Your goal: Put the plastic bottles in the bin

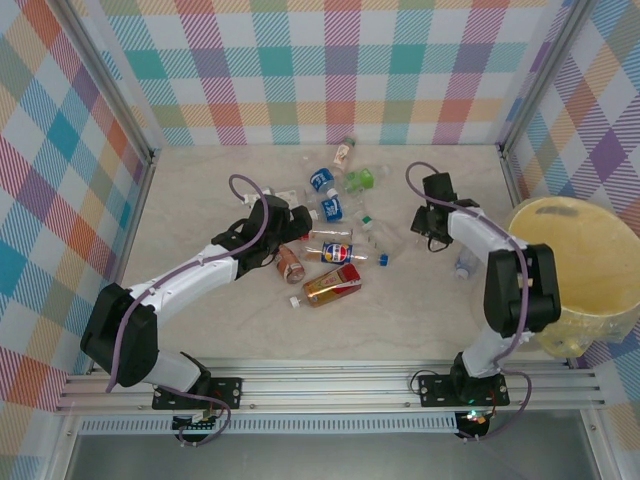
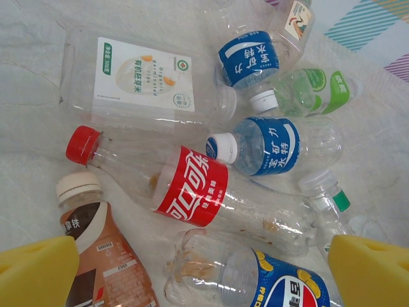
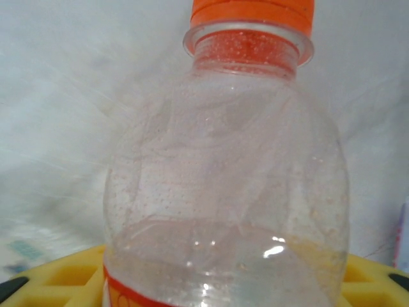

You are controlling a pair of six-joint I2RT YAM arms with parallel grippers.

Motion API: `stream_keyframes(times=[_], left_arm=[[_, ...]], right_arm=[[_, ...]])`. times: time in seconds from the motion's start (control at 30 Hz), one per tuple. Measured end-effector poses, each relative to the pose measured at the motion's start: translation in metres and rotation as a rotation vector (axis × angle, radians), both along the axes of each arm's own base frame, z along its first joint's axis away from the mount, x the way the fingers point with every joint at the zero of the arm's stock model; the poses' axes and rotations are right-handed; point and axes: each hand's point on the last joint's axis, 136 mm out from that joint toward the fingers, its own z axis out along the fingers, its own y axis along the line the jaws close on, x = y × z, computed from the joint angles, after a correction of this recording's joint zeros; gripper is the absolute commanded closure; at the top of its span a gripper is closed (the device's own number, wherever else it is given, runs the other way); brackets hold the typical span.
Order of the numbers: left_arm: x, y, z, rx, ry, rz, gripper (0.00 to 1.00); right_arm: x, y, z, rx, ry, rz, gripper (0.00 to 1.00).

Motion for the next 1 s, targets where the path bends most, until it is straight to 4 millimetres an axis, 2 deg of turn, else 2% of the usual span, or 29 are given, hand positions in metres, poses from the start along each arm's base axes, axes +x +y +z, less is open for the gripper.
stream_keyframes(times=[0.37,0.6,0.73,0.83,1.0], left_arm=[[0.000,0.000,-0.003,0.004,0.006,-0.001,0.00],[0.001,-0.001,-0.003,0.002,0.007,-0.002,0.00],[0.002,-0.002,-0.006,0.001,0.012,-0.001,0.00],[0.002,-0.004,-0.012,0.003,0.027,-0.005,0.00],[0.001,-0.007,-0.021,0.004,0.051,-0.019,0.00]], right_arm=[[0.000,0.015,0.136,0.030,-0.347,0.123,0.55],[-0.014,0.012,0.242,-0.004,-0.592,0.179,0.55],[-0.029,0.000,0.296,-0.083,-0.706,0.172,0.54],[-0.042,-0.019,0.318,-0.195,-0.750,0.129,0.54],[-0.053,-0.057,0.326,-0.406,-0.724,0.023,0.55]])
